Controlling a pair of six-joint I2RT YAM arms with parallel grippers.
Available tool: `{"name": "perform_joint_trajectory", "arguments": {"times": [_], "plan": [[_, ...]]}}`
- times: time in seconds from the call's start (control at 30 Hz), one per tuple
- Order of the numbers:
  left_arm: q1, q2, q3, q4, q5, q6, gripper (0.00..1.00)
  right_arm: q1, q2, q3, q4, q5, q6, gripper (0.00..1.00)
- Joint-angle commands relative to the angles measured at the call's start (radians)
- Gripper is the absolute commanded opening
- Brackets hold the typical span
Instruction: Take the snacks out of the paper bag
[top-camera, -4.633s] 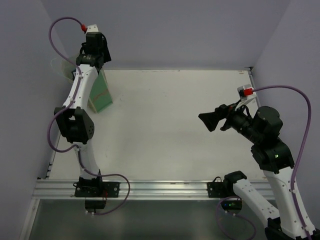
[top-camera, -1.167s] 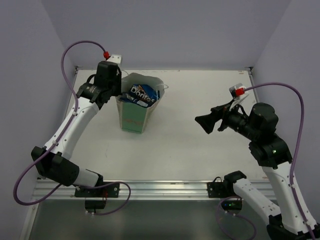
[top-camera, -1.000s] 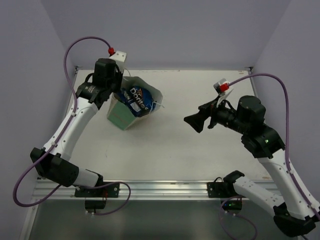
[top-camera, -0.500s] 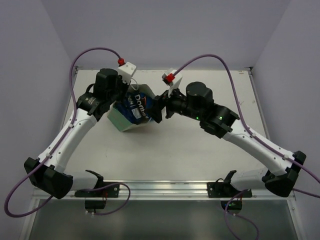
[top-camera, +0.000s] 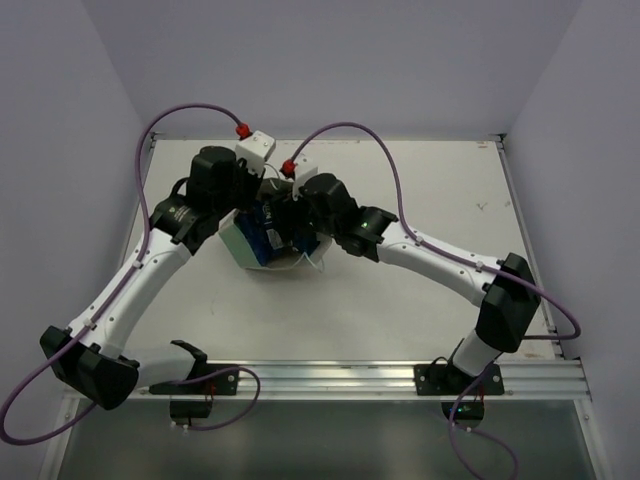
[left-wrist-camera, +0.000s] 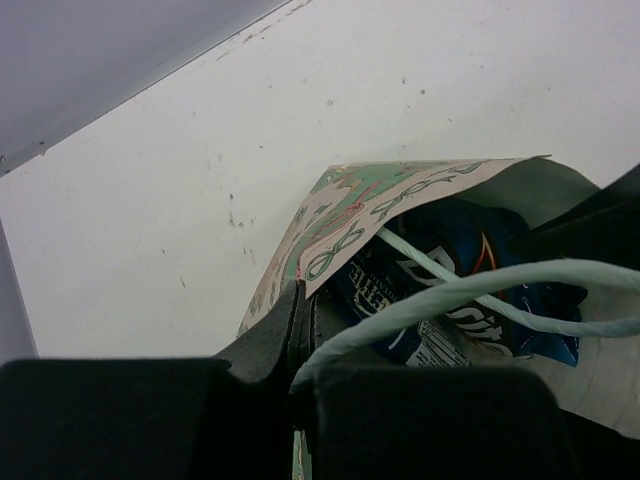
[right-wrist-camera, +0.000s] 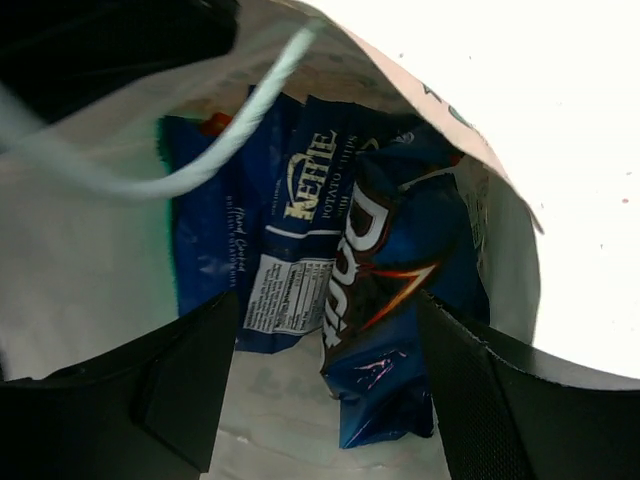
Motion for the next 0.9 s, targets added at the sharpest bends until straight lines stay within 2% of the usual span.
{"name": "perform_joint_trajectory", "arguments": {"times": [0.0,0.33,0.43,0.47,0.57,0.6,0.7,0.87], "plan": [[-0.025,-0.043,0.001,0.053,0.031,-0.052,0.00,0.001,0.037,0.044,0.041,0.085,0.035,0.74],[-0.033,-0.080,-0.017,0.031,0.030,-0.080,0.00,-0.004,0.121,0.022,0.046,0.243,0.069,0.72],[-0.034,-0.090,-0.030,0.023,0.031,-0.089,0.00,-0.004,0.132,0.019,0.047,0.270,0.069,0.62],[-0.034,-0.095,-0.033,0.020,0.034,-0.090,0.00,-0.004,0.138,0.021,0.046,0.277,0.066,0.51],[-0.036,-0.101,-0.048,0.019,0.028,-0.097,0.00,-0.003,0.124,0.021,0.066,0.270,0.047,0.30],[-0.036,-0.103,-0.051,0.019,0.022,-0.097,0.00,-0.004,0.112,0.015,0.073,0.241,0.043,0.17],[-0.036,-0.100,-0.056,0.017,-0.004,-0.135,0.00,-0.003,0.049,0.018,0.101,0.181,0.006,0.00],[-0.036,-0.073,-0.034,0.011,-0.047,-0.166,0.00,-0.003,-0.031,0.074,0.109,0.029,-0.042,0.00]]}}
